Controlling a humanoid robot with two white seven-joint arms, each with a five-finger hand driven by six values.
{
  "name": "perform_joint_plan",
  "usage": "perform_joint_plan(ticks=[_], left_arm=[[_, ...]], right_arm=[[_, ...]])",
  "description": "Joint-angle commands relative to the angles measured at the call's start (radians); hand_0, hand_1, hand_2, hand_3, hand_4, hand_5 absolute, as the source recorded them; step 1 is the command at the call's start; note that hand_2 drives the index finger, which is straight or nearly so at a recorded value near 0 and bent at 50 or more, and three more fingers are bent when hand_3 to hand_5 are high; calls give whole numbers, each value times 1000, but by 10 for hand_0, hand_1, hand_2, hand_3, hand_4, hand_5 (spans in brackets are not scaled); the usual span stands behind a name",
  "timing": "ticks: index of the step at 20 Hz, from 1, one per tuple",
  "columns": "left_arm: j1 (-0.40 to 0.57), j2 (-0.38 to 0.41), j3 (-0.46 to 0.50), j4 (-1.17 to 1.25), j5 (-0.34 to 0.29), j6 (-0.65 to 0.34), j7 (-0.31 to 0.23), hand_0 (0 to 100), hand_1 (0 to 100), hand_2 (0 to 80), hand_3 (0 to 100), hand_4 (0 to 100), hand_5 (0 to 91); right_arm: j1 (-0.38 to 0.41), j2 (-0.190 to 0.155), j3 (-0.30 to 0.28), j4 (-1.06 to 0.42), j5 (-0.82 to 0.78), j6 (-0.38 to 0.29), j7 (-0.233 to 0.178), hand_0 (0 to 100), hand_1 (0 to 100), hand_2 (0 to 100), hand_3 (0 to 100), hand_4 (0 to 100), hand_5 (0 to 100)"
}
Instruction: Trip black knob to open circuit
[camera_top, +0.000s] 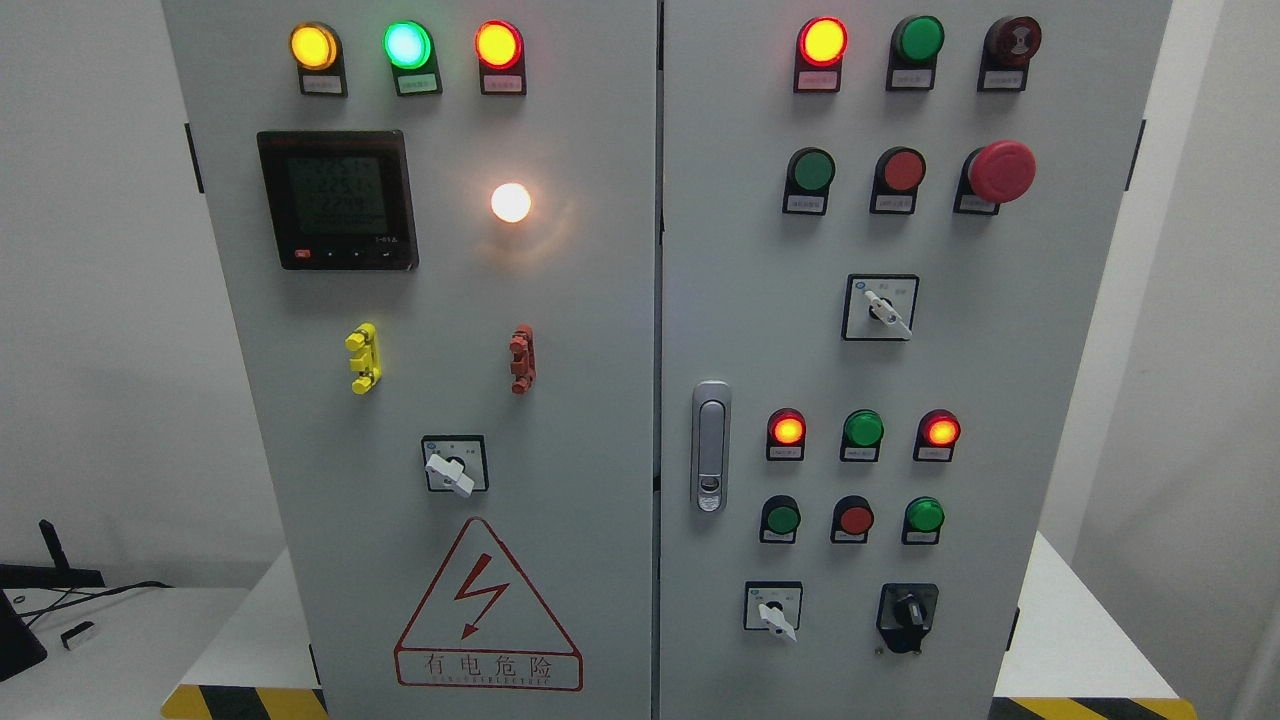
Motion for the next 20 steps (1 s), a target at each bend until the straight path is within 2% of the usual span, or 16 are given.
perform_joint_plan(ticks=[1, 5, 11, 13, 17, 20], left_arm=[[0, 0, 0, 0, -31, 0, 0, 120, 389, 0, 0, 0, 0], [0, 0, 0, 0, -31, 0, 0, 120, 389, 0, 0, 0, 0], [0, 0, 0, 0, -31, 0, 0, 120, 389, 0, 0, 0, 0], [0, 0, 0, 0, -31, 0, 0, 120, 389, 0, 0, 0, 0], [0, 0, 0, 0, -31, 0, 0, 120, 389, 0, 0, 0, 0], [0, 0, 0, 0, -31, 0, 0, 120, 389, 0, 0, 0, 0]], right_arm=[[228, -97, -104, -743, -153, -32, 4, 129, 462, 153, 416, 348, 281], [237, -97, -186, -926, -165, -29, -20, 149, 470, 156, 417, 339, 281], [232, -103, -257, -1044, -165, -32, -72, 163, 467, 157, 410, 326, 280], [223, -103, -289, -1090, -167, -30, -86, 164, 472, 161, 426, 354, 301], [182, -109, -318, -1181, -165, -13, -91, 173, 475, 169, 457, 394, 326], [111, -125, -315, -1190, -162, 5, -124, 176, 479, 170, 461, 395, 326]])
